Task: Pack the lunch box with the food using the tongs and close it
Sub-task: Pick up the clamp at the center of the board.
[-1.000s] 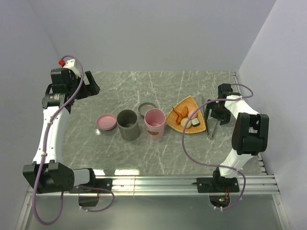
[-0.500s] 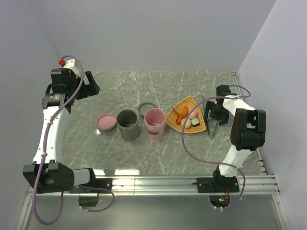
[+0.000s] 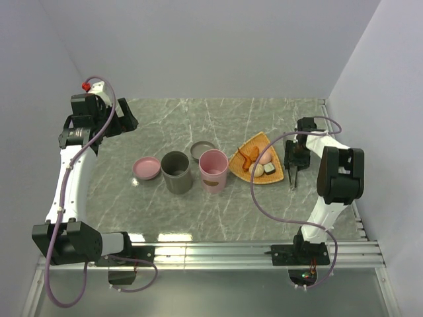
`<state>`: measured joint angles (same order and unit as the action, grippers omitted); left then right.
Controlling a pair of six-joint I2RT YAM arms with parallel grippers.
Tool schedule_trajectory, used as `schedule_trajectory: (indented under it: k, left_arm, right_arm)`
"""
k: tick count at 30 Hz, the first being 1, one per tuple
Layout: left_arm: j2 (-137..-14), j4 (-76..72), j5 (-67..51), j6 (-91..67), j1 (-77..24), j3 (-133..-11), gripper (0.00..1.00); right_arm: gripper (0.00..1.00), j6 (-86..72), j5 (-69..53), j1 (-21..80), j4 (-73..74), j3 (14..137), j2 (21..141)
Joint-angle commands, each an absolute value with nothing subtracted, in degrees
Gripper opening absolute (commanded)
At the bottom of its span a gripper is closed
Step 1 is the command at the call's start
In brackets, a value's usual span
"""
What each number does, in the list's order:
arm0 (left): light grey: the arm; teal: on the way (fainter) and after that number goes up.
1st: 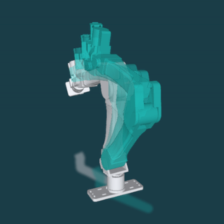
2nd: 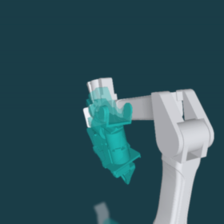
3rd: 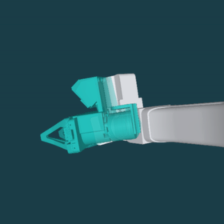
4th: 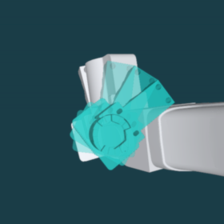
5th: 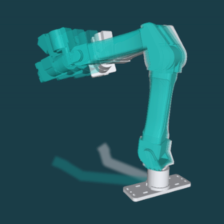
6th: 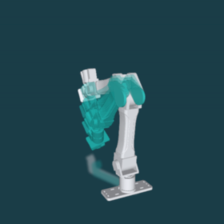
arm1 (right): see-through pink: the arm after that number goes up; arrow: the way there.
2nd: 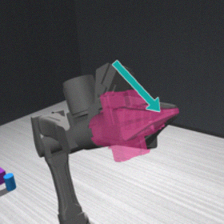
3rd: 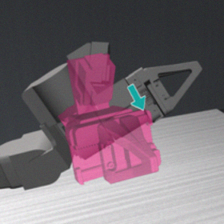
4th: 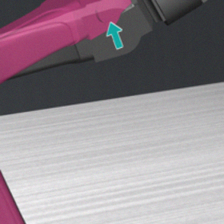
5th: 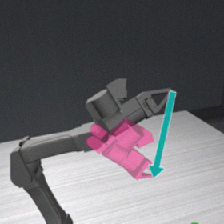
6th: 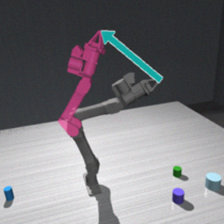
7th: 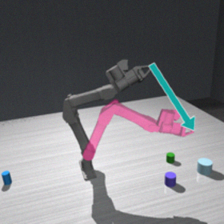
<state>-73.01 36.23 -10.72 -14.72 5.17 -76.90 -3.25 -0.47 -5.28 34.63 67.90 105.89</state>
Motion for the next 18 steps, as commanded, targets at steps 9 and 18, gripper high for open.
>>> schedule_trajectory:
  k: [9,18]
  left_arm:
    - [-72.1,33.9,-12.1,-15.1,5.0,-78.6,0.99]
    - [-71.9,34.0,-12.3,-15.2,5.0,-78.8,0.99]
  right_arm:
    - [0.53,9.7,-5.4,-8.6,51.0,80.8,96.3]
    - [0.50,12.6,-8.8,-9.8,58.8,88.0,93.8]
